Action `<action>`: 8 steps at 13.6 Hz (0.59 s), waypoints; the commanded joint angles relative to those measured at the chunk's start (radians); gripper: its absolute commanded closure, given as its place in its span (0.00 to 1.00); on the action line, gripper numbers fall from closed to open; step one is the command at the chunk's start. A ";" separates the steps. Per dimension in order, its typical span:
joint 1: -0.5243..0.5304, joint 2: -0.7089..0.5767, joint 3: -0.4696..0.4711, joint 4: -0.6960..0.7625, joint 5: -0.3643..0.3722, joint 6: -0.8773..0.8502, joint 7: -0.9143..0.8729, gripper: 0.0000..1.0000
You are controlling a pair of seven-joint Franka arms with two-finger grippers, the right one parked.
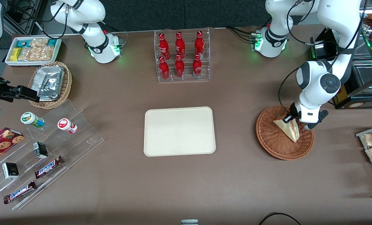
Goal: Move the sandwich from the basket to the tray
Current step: 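Lower the open left gripper around the wrapped sandwich and close it, then lift the sandwich out of the basket with the left gripper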
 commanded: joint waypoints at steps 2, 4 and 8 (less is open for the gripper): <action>-0.022 -0.099 -0.031 0.109 0.005 -0.243 0.000 1.00; -0.066 -0.124 -0.040 0.199 0.043 -0.401 0.000 1.00; -0.216 -0.105 -0.055 0.409 0.051 -0.635 -0.010 1.00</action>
